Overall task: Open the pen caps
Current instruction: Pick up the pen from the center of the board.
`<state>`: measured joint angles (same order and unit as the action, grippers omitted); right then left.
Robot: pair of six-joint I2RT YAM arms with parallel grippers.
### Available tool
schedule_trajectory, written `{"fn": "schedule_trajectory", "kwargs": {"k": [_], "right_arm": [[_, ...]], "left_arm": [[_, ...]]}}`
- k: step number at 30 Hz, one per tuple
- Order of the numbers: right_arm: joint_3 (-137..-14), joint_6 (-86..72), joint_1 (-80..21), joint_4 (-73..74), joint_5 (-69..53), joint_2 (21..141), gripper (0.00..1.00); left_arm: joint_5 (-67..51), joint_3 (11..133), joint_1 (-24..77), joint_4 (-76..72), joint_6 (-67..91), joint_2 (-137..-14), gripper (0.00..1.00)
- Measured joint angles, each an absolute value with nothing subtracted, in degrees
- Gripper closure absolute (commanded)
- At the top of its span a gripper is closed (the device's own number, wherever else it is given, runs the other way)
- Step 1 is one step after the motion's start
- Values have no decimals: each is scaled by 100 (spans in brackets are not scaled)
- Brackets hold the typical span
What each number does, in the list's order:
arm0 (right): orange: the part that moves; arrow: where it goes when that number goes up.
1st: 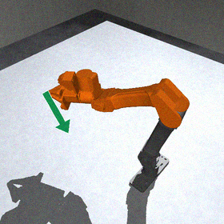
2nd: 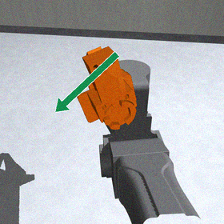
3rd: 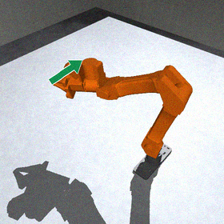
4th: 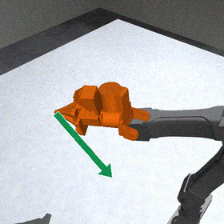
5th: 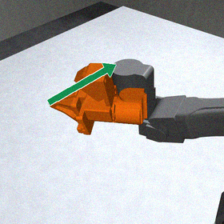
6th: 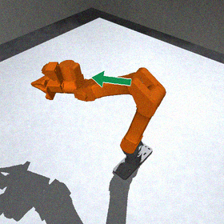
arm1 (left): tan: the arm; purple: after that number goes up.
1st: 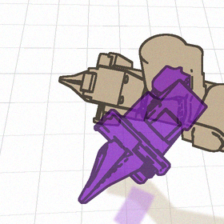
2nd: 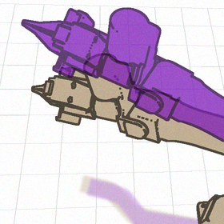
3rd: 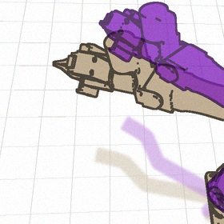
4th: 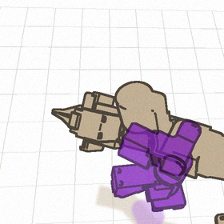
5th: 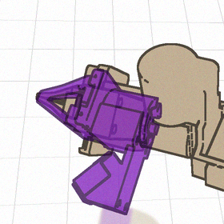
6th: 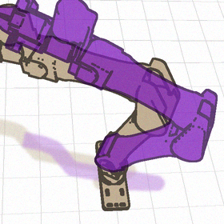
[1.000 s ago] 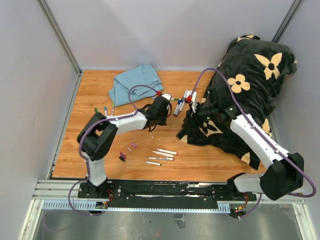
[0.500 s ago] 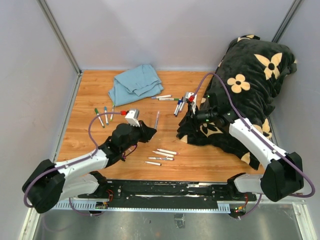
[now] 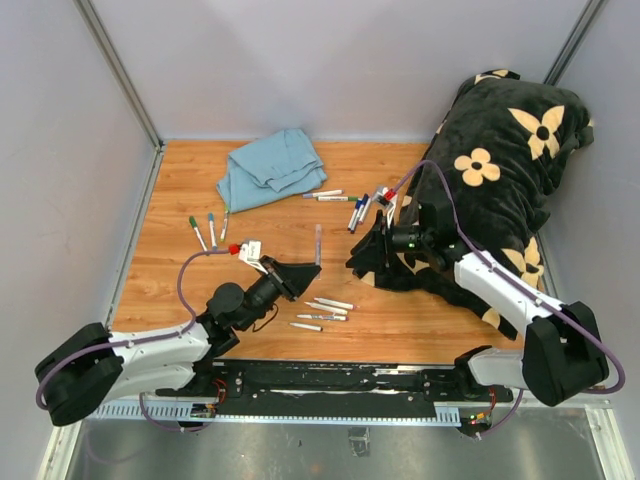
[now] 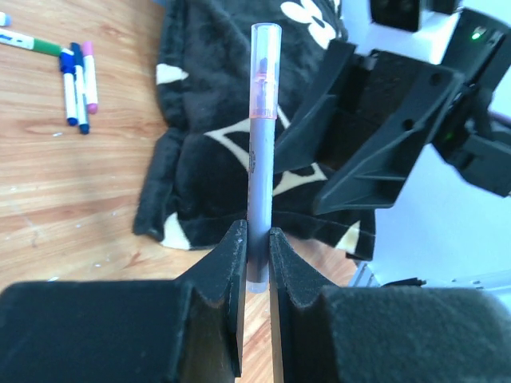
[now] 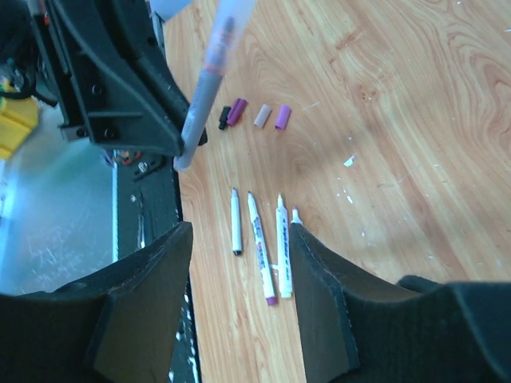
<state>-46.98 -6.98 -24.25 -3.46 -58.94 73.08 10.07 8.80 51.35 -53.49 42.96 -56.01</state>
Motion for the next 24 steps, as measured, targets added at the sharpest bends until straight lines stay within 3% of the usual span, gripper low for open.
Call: {"fn": "schedule_trajectory", "kwargs": {"k": [11,24], "right_arm": [[-3986,-2502,-2449,-2401,-5843,7264,48],[-3959,-3133,-2810,-2718,-5636,7238,52]], "left_arm": [[1568,893,5730,-6840,4407,-6707,100],[1693,1249,5957,-7417,4536,-7483,100]]}}
